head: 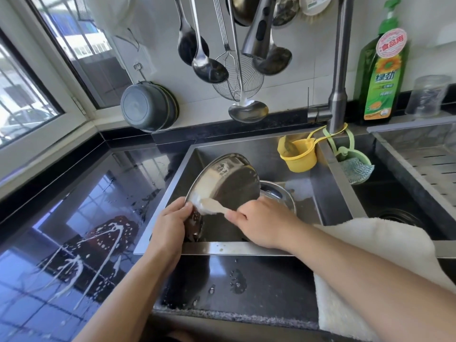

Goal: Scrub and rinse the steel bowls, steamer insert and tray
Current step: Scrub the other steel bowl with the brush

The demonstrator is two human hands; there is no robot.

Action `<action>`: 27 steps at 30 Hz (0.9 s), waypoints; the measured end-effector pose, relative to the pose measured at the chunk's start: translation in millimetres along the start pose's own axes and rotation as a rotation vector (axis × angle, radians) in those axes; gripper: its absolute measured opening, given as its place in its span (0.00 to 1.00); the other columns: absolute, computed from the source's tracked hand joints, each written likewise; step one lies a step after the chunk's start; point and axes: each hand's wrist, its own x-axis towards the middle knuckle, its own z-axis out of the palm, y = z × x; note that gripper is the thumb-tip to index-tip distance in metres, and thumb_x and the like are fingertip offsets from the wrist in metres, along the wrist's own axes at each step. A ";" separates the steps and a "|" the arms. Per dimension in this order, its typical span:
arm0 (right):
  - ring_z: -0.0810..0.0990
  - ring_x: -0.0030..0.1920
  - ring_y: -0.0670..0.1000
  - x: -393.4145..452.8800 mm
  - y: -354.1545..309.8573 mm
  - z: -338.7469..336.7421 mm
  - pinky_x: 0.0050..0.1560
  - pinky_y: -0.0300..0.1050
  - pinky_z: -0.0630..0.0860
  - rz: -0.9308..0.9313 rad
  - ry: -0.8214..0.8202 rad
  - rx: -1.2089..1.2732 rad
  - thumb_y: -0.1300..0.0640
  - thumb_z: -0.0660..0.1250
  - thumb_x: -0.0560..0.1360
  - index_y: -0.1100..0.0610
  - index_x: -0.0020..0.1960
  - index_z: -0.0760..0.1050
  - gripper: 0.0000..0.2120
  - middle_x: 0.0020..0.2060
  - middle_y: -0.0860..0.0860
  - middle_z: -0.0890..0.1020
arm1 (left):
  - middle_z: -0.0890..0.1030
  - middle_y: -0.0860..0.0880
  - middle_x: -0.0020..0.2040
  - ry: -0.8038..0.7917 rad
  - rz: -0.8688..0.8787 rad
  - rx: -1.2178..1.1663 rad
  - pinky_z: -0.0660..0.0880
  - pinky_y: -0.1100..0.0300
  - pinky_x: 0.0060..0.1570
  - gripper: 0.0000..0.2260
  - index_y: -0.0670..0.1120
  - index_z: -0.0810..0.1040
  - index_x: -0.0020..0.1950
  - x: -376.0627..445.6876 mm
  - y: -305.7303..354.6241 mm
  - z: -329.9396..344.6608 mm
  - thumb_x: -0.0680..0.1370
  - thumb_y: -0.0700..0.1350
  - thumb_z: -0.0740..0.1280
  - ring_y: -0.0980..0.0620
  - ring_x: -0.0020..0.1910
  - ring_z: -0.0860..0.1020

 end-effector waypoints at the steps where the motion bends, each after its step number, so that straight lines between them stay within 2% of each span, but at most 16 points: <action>1: 0.74 0.42 0.57 -0.4 -0.1 0.5 0.45 0.53 0.73 0.005 0.004 0.003 0.34 0.51 0.82 0.52 0.31 0.67 0.29 0.32 0.48 0.72 | 0.87 0.46 0.52 -0.017 0.023 0.030 0.76 0.47 0.57 0.15 0.51 0.84 0.55 -2.9 2.1 0.7 0.86 0.40 0.58 0.44 0.53 0.83; 3: 0.75 0.43 0.59 6.5 6.6 -9.4 0.46 0.53 0.73 0.113 0.077 0.053 0.34 0.50 0.81 0.52 0.30 0.67 0.29 0.33 0.49 0.73 | 0.86 0.55 0.56 -0.037 0.066 0.070 0.78 0.51 0.57 0.17 0.61 0.79 0.66 -7.2 5.6 1.6 0.87 0.42 0.59 0.52 0.56 0.85; 5: 0.76 0.44 0.60 9.7 11.7 -16.9 0.44 0.52 0.72 0.160 0.130 0.061 0.35 0.49 0.82 0.52 0.30 0.66 0.30 0.33 0.50 0.74 | 0.85 0.58 0.58 -0.081 0.093 0.162 0.78 0.55 0.56 0.15 0.63 0.78 0.67 -8.2 9.2 3.0 0.86 0.46 0.60 0.55 0.56 0.84; 7: 0.77 0.44 0.60 4.8 7.0 -12.4 0.46 0.54 0.74 0.084 0.100 0.037 0.33 0.49 0.81 0.53 0.30 0.68 0.31 0.33 0.50 0.74 | 0.87 0.53 0.53 -0.119 0.115 0.273 0.77 0.56 0.50 0.11 0.58 0.82 0.60 -6.5 14.8 5.9 0.87 0.49 0.60 0.52 0.52 0.85; 9: 0.77 0.44 0.59 0.0 -1.2 -5.5 0.44 0.53 0.72 0.028 0.049 0.005 0.33 0.49 0.81 0.53 0.32 0.70 0.31 0.35 0.51 0.76 | 0.87 0.51 0.46 -0.106 0.139 0.332 0.77 0.56 0.45 0.13 0.54 0.84 0.53 0.1 22.7 9.4 0.87 0.48 0.59 0.51 0.45 0.84; 12: 0.77 0.43 0.58 1.9 0.5 -10.0 0.42 0.51 0.70 0.061 0.093 0.038 0.34 0.50 0.82 0.52 0.32 0.70 0.30 0.33 0.50 0.75 | 0.80 0.53 0.34 -0.048 0.243 0.514 0.70 0.59 0.33 0.12 0.50 0.81 0.46 7.1 29.3 15.9 0.86 0.43 0.61 0.57 0.30 0.74; 15: 0.75 0.39 0.57 3.6 1.7 -11.2 0.40 0.51 0.69 0.075 0.135 0.056 0.35 0.50 0.82 0.52 0.31 0.68 0.30 0.31 0.48 0.72 | 0.80 0.54 0.35 -0.035 0.338 0.623 0.72 0.55 0.37 0.12 0.51 0.80 0.46 2.8 21.3 18.3 0.85 0.41 0.62 0.58 0.34 0.76; 17: 0.76 0.38 0.57 9.6 13.8 -10.0 0.39 0.50 0.70 0.175 0.162 0.076 0.33 0.46 0.81 0.53 0.33 0.68 0.30 0.33 0.52 0.75 | 0.79 0.54 0.36 -0.015 0.359 0.619 0.71 0.55 0.38 0.11 0.51 0.79 0.46 -3.3 16.2 13.8 0.85 0.41 0.62 0.58 0.35 0.76; 20: 0.76 0.41 0.58 22.2 46.6 -27.0 0.42 0.52 0.72 0.429 0.109 0.027 0.33 0.44 0.80 0.54 0.41 0.71 0.29 0.42 0.56 0.77 | 0.80 0.55 0.38 -0.034 0.392 0.659 0.70 0.67 0.38 0.09 0.48 0.79 0.47 -14.4 10.0 6.8 0.85 0.41 0.63 0.59 0.37 0.76; 21: 0.75 0.42 0.57 23.9 50.7 -28.4 0.42 0.51 0.72 0.445 0.092 0.024 0.33 0.44 0.80 0.54 0.44 0.73 0.30 0.42 0.55 0.76 | 0.80 0.56 0.39 -0.037 0.407 0.672 0.70 0.69 0.39 0.09 0.47 0.78 0.47 -17.0 8.5 4.7 0.85 0.40 0.63 0.59 0.38 0.76; 23: 0.74 0.39 0.55 19.9 40.7 -24.0 0.38 0.49 0.69 0.304 0.058 0.046 0.31 0.44 0.78 0.54 0.44 0.77 0.33 0.38 0.53 0.75 | 0.79 0.56 0.39 -0.040 0.432 0.661 0.69 0.70 0.39 0.10 0.47 0.77 0.45 -17.8 3.9 -0.5 0.85 0.40 0.63 0.58 0.38 0.76; 25: 0.75 0.36 0.53 8.1 14.9 -17.7 0.37 0.48 0.70 0.151 -0.016 0.107 0.31 0.51 0.79 0.54 0.34 0.74 0.32 0.32 0.52 0.75 | 0.80 0.57 0.38 -0.061 0.436 0.646 0.69 0.69 0.38 0.10 0.49 0.77 0.45 -16.4 -0.6 -6.9 0.85 0.40 0.63 0.58 0.39 0.76; 27: 0.73 0.34 0.51 3.8 2.2 -14.6 0.36 0.47 0.68 0.077 -0.151 0.119 0.35 0.56 0.81 0.55 0.29 0.69 0.31 0.29 0.51 0.73 | 0.81 0.56 0.41 -0.086 0.430 0.656 0.72 0.66 0.41 0.09 0.50 0.79 0.48 -13.9 -4.2 -11.5 0.85 0.40 0.63 0.57 0.42 0.79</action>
